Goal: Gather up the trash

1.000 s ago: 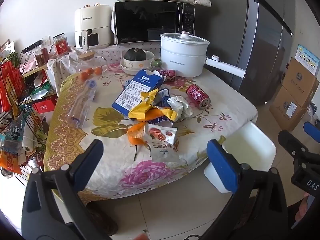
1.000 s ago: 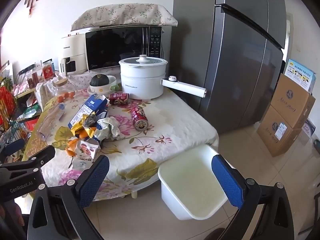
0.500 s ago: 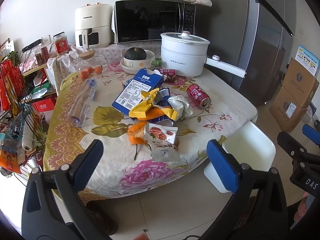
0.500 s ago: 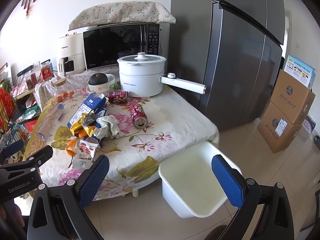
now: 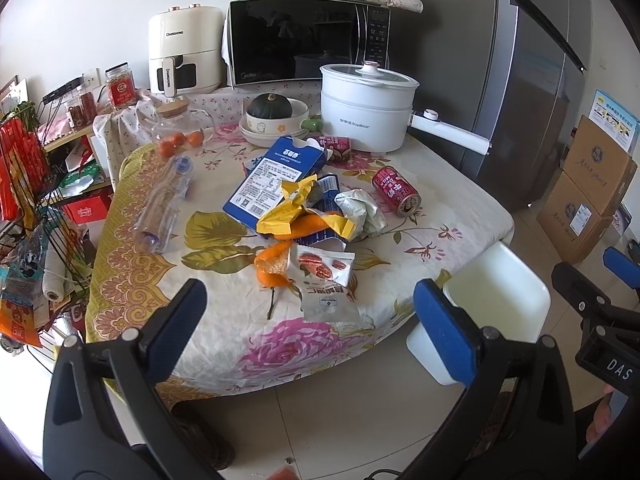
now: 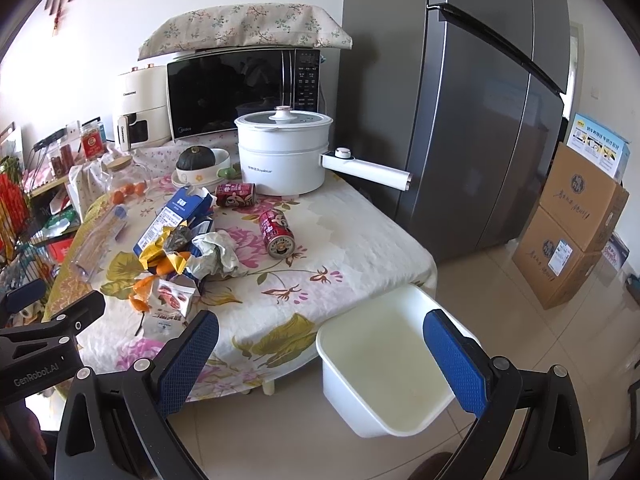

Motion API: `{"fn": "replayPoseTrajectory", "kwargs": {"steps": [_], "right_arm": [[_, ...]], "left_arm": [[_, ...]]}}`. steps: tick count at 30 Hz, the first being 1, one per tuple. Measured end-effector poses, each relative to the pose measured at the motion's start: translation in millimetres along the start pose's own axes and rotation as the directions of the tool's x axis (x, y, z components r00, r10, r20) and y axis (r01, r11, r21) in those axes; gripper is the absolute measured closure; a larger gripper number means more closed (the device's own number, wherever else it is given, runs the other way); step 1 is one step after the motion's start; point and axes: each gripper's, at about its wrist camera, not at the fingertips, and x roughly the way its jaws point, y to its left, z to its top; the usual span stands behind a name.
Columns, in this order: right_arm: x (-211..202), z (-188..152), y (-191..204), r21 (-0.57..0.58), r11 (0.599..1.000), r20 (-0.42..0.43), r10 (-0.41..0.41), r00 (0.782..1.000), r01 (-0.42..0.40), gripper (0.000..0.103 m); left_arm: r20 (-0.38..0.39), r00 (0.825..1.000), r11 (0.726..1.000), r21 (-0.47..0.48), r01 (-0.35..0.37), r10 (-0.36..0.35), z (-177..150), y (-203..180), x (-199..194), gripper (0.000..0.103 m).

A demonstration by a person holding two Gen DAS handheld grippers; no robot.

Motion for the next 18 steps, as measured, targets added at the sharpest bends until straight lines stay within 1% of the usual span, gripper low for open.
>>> {"fn": "replayPoseTrajectory", "kwargs": {"steps": [18], "right_arm": [[3.1,-1.7,1.4,-0.004,1.0,-0.013,-0.007,1.0,0.007,0.0]], "left_arm": [[-0.004,1.0,1.0,-0.002,0.004,-0.004,-1.7,2.0,-2.3,0.0]]}}
